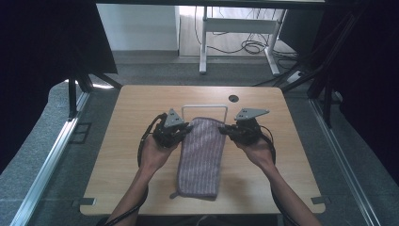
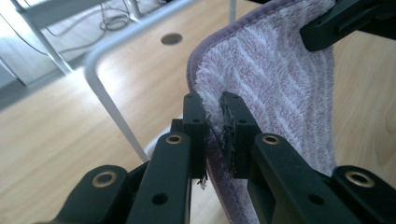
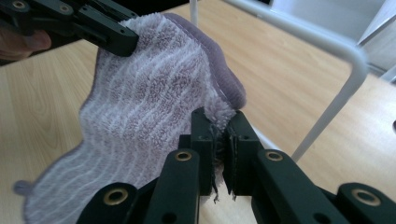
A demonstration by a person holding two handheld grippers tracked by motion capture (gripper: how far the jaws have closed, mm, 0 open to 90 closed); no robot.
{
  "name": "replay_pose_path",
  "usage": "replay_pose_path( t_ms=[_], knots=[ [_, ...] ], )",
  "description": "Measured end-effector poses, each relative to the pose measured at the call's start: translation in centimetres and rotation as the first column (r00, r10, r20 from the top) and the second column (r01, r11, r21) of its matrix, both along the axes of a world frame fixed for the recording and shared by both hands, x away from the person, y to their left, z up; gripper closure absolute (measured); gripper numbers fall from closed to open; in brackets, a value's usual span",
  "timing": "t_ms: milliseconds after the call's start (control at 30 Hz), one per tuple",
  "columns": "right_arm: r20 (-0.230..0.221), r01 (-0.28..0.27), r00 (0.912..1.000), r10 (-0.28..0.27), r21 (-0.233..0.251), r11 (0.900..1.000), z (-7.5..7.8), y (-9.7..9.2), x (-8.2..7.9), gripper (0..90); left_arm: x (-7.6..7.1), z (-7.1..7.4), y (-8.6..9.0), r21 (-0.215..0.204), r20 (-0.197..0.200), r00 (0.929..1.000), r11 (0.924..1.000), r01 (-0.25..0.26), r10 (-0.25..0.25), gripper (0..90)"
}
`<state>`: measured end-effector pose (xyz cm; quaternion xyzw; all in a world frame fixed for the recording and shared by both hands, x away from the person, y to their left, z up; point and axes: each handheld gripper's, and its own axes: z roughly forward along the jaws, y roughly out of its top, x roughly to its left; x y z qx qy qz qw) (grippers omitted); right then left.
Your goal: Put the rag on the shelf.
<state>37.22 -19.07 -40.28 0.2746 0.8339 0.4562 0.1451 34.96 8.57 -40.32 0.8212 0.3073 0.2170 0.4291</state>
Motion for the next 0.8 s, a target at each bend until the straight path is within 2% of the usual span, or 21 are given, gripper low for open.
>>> replay_pose_path(
  t_ms=[133, 333, 800],
  knots=[
    [0.029, -0.005, 0.9996, 0.005, 0.007, 1.0000, 1.8, 0.0, 0.3, 83.7, 0.0, 1.5, 0.0, -0.007, 0.037, 0.9993, 0.9999, -0.009, 0.009, 81.2],
    [0.048, -0.003, 0.9988, 0.001, 0.025, 0.9997, 3.6, 0.0, 0.7, 83.9, 0.1, 2.9, 0.0, -0.007, 0.076, 0.9969, 0.9998, -0.020, 0.021, 81.1],
    [0.088, 0.010, 0.9960, -0.013, 0.038, 0.9992, 6.9, 0.0, 2.2, 84.1, 1.3, 5.8, -0.2, -0.019, 0.161, 0.9857, 0.9987, -0.047, 0.050, 80.9]
  ],
)
